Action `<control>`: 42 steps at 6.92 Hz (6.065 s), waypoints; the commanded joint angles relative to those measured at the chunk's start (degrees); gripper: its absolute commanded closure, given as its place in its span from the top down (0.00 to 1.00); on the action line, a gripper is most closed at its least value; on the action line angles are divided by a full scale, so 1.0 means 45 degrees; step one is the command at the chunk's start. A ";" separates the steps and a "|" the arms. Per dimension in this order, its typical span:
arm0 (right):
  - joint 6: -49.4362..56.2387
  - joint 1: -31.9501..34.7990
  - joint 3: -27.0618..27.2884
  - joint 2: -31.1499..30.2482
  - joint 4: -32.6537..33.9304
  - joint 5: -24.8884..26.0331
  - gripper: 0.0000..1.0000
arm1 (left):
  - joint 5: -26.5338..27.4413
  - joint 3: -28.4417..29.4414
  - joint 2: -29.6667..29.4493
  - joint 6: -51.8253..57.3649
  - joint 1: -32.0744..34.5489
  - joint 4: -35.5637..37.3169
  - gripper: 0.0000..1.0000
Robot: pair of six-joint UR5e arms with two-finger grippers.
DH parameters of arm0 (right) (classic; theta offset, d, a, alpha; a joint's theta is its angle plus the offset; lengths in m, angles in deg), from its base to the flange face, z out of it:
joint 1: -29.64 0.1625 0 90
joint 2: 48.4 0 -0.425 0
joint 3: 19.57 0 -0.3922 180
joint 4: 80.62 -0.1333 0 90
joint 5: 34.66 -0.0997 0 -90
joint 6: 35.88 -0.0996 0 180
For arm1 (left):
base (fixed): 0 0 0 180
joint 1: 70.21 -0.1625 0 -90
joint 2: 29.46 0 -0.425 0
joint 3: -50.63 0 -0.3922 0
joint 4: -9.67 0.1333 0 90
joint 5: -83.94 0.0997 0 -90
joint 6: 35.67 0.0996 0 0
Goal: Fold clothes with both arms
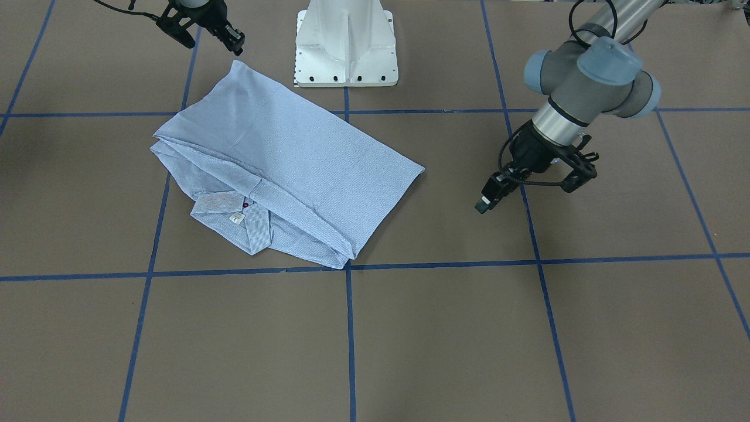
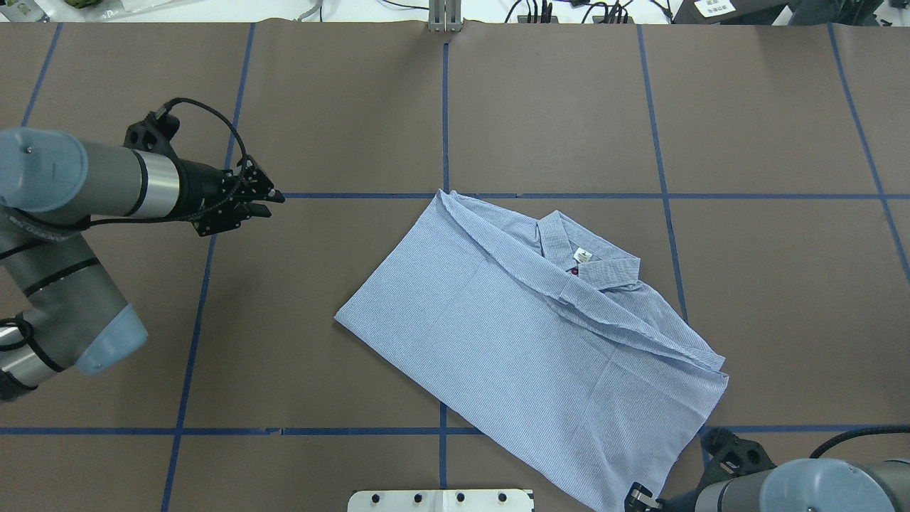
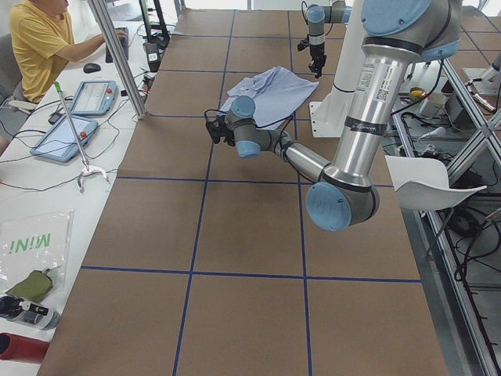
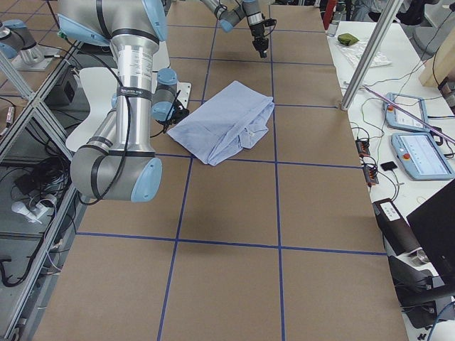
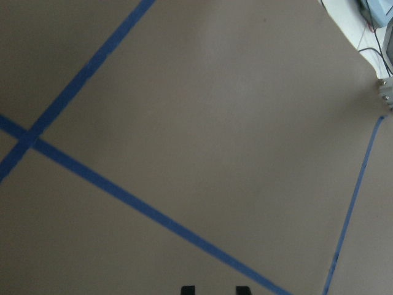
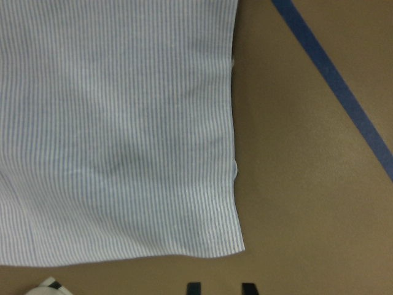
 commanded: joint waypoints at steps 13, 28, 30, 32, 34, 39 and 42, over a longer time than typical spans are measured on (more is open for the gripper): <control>0.1322 0.7159 -0.1632 0.3376 0.0000 -0.2544 1.00 | 0.2295 0.0285 -0.1161 -0.3009 -0.3915 0.2187 0.00; 0.3675 0.6889 -0.4085 0.6685 0.1143 -0.1127 1.00 | 0.1848 0.4624 -0.4126 0.5550 0.1241 0.0598 0.99; 0.9884 0.5640 -0.4697 0.8116 0.4417 -0.0106 1.00 | 0.1515 0.1642 -0.2416 0.6560 0.1261 0.2277 0.99; 1.3337 0.4993 -0.6077 0.9483 0.5680 0.1278 1.00 | 0.1514 0.1047 -0.1845 0.6736 0.1261 0.2324 0.99; 1.6409 0.4775 -0.7776 1.0636 0.5840 0.1968 1.00 | 0.1514 0.1046 -0.1825 0.6737 0.1281 0.2324 0.99; 1.8393 0.4678 -0.8625 1.0876 0.6151 0.2359 1.00 | 0.1475 0.0910 -0.1571 0.6698 0.1261 0.2305 0.99; 1.8393 0.4697 -0.8468 1.0623 0.6600 0.2378 1.00 | 0.1475 0.0619 -0.1571 0.6601 0.1281 0.2324 0.99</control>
